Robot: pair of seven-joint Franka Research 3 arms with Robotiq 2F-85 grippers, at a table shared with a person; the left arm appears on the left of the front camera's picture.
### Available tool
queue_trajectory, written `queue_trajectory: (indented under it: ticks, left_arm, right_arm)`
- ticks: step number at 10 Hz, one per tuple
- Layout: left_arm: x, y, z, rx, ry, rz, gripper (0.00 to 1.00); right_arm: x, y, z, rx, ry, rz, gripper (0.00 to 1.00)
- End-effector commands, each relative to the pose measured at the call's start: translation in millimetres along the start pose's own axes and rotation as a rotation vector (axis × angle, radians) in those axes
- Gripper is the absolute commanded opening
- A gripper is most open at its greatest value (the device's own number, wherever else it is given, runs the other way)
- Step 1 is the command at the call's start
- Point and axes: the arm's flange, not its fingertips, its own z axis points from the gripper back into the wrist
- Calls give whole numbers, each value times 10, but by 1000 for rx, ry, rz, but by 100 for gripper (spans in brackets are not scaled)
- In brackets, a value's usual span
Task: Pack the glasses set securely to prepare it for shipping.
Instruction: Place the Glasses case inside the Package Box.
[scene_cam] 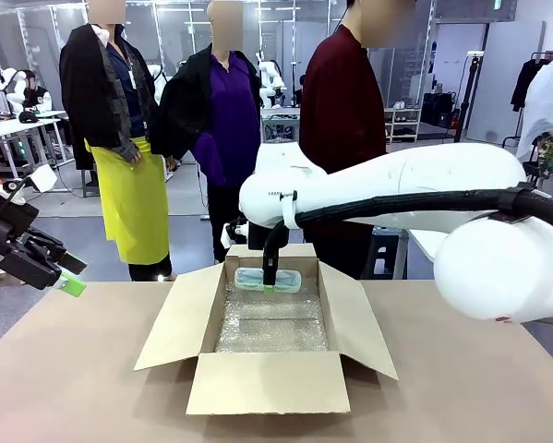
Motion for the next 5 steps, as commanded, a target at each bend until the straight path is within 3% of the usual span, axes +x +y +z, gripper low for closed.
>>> queue_trajectory:
  ticks: [1,2,4,5]
  left_arm:
    - [-2,12,22,-17,-20,-21,100]
    - [-2,12,22,-17,-20,-21,100]
    - [-2,12,22,-17,-20,-21,100]
    - [-2,12,22,-17,-20,-21,100]
  right_arm:
    - [87,-156,-73,11,27,-22,0]
    - [55,-163,-140,15,39,-28,70]
    - [34,-147,-119,16,58,-19,100]
    - [29,-142,-112,13,68,-21,100]
